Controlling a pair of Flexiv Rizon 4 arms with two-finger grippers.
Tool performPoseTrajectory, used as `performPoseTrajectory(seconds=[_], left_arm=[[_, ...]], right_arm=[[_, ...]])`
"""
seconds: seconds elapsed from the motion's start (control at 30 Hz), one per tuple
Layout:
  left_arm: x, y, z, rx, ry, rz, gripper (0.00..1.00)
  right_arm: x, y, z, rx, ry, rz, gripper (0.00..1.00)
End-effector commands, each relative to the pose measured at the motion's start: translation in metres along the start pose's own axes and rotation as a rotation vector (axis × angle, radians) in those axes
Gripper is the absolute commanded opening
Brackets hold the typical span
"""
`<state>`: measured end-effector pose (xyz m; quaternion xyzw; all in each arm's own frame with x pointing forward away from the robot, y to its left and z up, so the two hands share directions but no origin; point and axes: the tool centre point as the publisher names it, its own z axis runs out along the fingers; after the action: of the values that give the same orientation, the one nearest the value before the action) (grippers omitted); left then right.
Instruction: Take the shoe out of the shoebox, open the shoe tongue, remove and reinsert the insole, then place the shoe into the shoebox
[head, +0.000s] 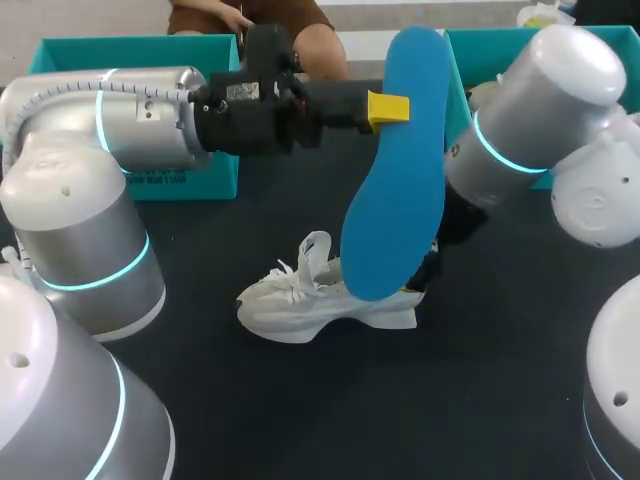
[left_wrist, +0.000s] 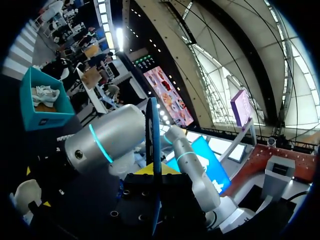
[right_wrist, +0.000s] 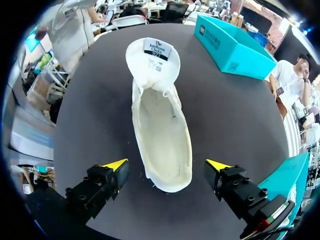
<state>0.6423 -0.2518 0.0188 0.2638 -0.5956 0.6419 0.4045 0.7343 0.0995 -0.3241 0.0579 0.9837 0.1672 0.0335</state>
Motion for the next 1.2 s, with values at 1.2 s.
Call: performPoseTrajectory(seconds=[1.2], left_arm=[[0.000, 0.002, 0.000, 0.000, -0.003, 0.000, 0.00]], right_arm=[[-0.029, 0.045, 0.026, 0.093, -0.024, -0.017, 1.00]])
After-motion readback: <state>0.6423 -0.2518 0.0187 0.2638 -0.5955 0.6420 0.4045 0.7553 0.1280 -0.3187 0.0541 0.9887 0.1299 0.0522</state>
